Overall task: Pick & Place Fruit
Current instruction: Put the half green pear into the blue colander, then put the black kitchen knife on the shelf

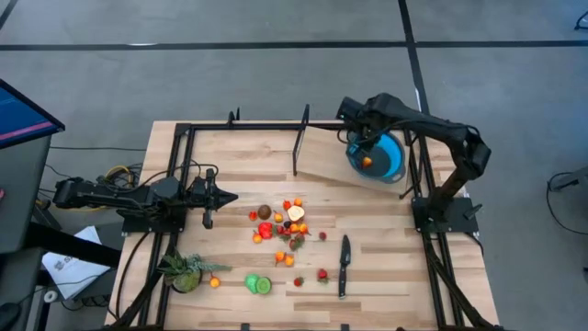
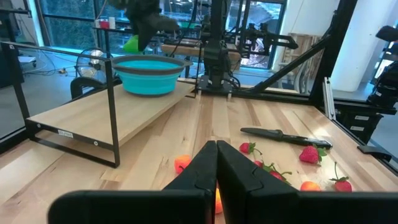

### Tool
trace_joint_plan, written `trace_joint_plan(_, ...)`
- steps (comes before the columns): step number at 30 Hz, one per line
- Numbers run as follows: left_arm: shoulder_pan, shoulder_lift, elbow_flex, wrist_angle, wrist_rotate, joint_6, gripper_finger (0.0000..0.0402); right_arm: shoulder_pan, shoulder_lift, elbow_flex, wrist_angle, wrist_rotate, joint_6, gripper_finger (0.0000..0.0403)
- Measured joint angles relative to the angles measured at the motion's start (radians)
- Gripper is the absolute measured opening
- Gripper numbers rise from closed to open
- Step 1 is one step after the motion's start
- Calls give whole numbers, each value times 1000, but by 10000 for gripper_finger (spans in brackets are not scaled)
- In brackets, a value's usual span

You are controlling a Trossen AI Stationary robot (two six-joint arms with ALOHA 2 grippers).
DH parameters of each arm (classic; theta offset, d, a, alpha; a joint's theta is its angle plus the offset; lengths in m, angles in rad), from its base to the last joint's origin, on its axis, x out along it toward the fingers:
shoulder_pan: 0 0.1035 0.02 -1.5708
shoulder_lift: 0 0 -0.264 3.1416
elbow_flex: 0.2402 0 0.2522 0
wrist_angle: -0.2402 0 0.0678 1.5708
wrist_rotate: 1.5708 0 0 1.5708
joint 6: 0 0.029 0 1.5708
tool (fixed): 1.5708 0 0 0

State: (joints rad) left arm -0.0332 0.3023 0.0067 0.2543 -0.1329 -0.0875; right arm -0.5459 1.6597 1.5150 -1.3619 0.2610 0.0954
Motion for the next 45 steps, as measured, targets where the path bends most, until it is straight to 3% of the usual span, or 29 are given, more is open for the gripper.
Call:
trace_joint_plan(4,0,0,0,0,0,0,1,-15,6,3,6,-1,-18,97)
trace_joint_plan(12,0,0,0,0,0,0,1,7,13,2,8,-2,-42,224)
trace_joint_plan(15,0,0,0,0,0,0,1,7,13,2,6,-1,-21,239)
trace_joint_plan(18,0,0,0,0,0,0,1,8,12,2,1,-1,-22,216)
trace_joint_plan(26,0,0,0,0,0,0,1,10,12,2,0,-1,-27,76)
trace_joint_plan(31,0,0,0,0,0,0,1,11,12,2,0,-1,-48,11)
trace_joint_plan(45,0,0,0,0,0,0,1,120,11,2,-18,-2,-108,1)
